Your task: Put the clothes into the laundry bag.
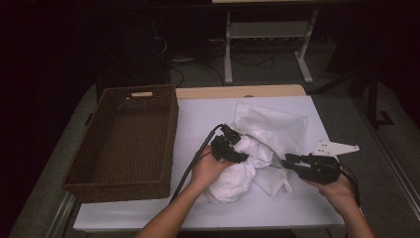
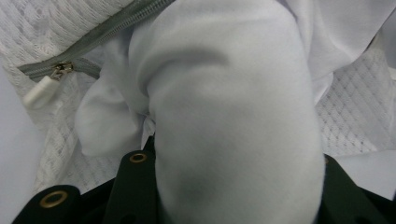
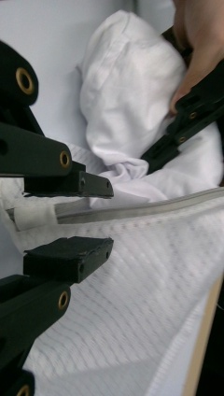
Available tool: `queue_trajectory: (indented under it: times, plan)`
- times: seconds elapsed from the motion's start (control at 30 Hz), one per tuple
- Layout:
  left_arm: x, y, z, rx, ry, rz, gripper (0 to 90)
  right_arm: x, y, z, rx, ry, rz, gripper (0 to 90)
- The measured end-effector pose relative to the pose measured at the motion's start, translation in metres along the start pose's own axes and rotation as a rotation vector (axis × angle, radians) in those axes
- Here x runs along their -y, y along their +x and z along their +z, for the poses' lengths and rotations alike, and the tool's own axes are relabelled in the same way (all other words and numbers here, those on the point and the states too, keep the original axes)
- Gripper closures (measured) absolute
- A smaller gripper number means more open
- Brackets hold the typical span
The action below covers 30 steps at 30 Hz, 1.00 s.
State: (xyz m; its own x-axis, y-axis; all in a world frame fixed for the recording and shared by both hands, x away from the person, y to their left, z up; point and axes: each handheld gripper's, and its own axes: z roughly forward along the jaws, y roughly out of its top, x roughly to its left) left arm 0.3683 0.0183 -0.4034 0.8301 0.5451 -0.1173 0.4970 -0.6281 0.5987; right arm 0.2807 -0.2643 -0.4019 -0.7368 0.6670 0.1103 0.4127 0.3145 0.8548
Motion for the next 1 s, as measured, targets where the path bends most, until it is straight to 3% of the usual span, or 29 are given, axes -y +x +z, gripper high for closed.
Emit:
queue_trajectory:
  times: [0.2,0.37,0.57,1.0]
  plan:
    - [0.001,0.001,0.005,-0.002,0.005,-0.002,56.8,0.001,0.002,0.021,0.034,0.066,-0.04,64.5]
    - [0.001,0.0,0.005,-0.004,0.001,-0.002,56.8,0.002,0.001,0.032,0.074,0.098,-0.062,80.6]
    - [0.001,0.001,0.004,-0.003,-0.002,-0.005,56.8,0.0,0.004,0.026,0.071,0.079,-0.068,86.4]
    - [-0.014,-0.004,0.002,-0.013,-0.026,-0.007,56.9,-0.006,0.015,0.016,0.013,0.008,-0.076,87.0]
